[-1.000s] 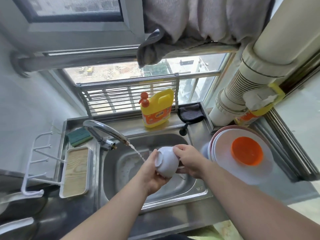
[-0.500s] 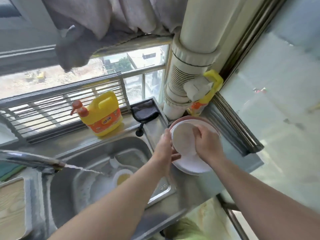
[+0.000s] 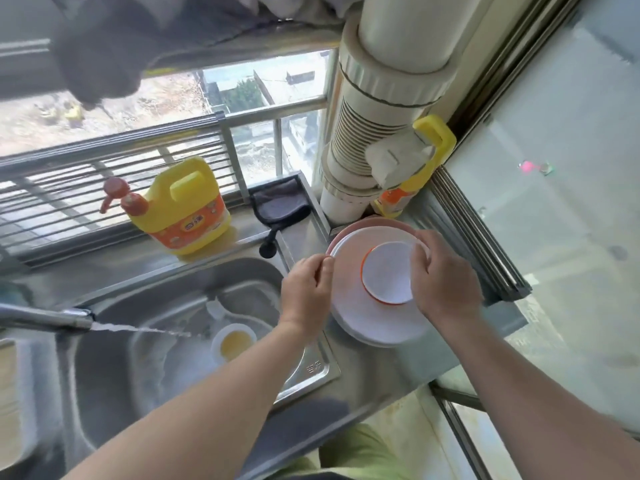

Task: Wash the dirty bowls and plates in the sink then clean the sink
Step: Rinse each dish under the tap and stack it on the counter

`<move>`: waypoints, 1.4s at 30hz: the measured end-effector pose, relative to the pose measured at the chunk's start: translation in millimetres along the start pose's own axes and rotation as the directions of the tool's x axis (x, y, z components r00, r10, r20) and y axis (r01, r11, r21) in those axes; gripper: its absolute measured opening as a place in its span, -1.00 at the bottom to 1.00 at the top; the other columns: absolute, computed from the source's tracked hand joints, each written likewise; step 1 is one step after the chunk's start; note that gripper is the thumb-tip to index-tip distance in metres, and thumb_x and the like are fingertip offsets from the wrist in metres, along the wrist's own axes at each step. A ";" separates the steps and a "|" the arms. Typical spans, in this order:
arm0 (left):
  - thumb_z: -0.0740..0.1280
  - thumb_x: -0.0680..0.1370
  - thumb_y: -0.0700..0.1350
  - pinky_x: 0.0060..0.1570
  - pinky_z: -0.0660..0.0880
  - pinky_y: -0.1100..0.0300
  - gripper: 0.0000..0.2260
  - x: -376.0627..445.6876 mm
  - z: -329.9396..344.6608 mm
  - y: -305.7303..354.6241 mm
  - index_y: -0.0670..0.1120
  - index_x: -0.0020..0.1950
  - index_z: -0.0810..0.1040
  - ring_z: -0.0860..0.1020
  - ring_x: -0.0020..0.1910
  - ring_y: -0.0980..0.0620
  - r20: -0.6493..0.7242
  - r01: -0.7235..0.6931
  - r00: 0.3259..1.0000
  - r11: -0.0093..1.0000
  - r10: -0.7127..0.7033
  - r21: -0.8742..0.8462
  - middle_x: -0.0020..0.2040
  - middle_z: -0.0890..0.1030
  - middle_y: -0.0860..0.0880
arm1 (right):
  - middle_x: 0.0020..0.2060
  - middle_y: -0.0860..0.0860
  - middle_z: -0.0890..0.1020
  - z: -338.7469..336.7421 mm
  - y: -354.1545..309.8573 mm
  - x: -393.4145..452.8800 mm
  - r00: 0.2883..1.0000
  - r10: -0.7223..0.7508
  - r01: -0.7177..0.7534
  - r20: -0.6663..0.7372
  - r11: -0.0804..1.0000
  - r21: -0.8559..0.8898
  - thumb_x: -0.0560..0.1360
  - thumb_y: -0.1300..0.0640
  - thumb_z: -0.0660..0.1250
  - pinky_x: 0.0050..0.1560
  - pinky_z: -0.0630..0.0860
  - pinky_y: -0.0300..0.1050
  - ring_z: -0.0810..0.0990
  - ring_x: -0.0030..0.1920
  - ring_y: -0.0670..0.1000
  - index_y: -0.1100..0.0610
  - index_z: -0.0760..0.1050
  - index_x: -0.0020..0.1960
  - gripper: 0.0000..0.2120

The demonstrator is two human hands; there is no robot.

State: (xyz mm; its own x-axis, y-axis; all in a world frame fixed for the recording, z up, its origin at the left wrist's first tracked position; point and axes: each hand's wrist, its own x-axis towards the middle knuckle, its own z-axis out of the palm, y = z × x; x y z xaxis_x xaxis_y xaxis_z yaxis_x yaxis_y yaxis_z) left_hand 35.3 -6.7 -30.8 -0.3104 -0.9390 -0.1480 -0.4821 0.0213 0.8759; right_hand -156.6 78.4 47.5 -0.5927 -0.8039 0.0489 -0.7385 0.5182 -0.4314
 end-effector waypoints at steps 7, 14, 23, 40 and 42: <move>0.24 0.66 -0.11 0.12 0.51 0.06 -0.75 -48.4 -81.2 -152.0 0.02 0.24 0.66 0.60 0.12 -0.15 -0.085 0.554 0.827 0.782 -0.555 0.286 0.16 0.65 -0.10 | -0.09 -0.04 0.65 108.3 -124.1 -46.9 0.847 -0.435 0.275 0.306 0.850 0.449 0.62 0.13 0.28 -0.05 0.54 -0.02 0.59 -0.08 0.01 0.04 0.62 0.14 -0.83; 0.23 0.60 -0.06 0.29 0.50 -0.02 -0.35 -76.1 -99.8 -242.5 0.16 0.68 0.12 0.49 0.36 -0.25 0.071 0.824 0.516 0.517 -0.854 0.230 0.51 0.42 -0.20 | 0.49 0.20 0.36 282.9 -126.8 -88.6 0.440 0.048 0.059 0.897 0.995 -0.082 0.62 0.13 0.19 0.38 0.45 0.08 0.46 0.42 0.25 0.11 0.10 0.65 -0.37; 0.23 0.71 -0.19 -0.03 0.45 0.10 -0.73 -60.8 -89.2 -261.6 0.07 0.38 0.44 0.61 -0.03 -0.04 0.277 0.864 0.437 0.314 -0.855 -0.395 0.03 0.66 0.01 | 0.36 0.17 0.55 348.5 -136.9 -104.6 0.439 0.172 -0.257 0.882 0.964 -0.061 0.58 -0.03 0.24 0.28 0.56 0.08 0.56 0.32 0.23 0.06 0.40 0.41 -0.57; 0.23 0.68 -0.19 0.04 0.51 0.06 -0.72 -63.3 -258.8 -160.0 0.03 0.22 0.69 0.66 0.06 -0.03 0.156 0.468 0.818 0.483 -0.553 -0.740 0.13 0.72 -0.06 | 0.21 -0.05 0.65 220.7 -272.0 -126.1 0.460 -0.056 -0.747 0.886 0.514 0.421 0.76 0.01 0.06 -0.01 0.62 -0.04 0.62 0.07 0.01 -0.21 0.51 0.31 -0.71; 0.18 0.72 -0.11 0.16 0.49 -0.02 -0.70 -64.8 -267.6 -149.5 0.00 0.35 0.63 0.64 0.17 -0.09 0.187 0.449 0.833 0.438 -0.520 -0.779 0.25 0.70 -0.11 | 0.27 -0.03 0.62 209.5 -283.9 -125.8 0.534 -0.077 -0.697 0.842 0.524 0.490 0.76 -0.01 0.09 0.04 0.66 -0.01 0.63 0.12 0.01 -0.19 0.47 0.40 -0.71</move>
State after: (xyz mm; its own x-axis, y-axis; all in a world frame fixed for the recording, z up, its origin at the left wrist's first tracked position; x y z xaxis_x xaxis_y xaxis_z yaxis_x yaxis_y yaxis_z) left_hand 346.7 -40.8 -29.2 -0.1612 -0.7293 -0.6649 0.2873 -0.6793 0.6753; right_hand 195.0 -28.7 -24.9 0.0114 -0.7151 -0.6989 0.1833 0.6886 -0.7016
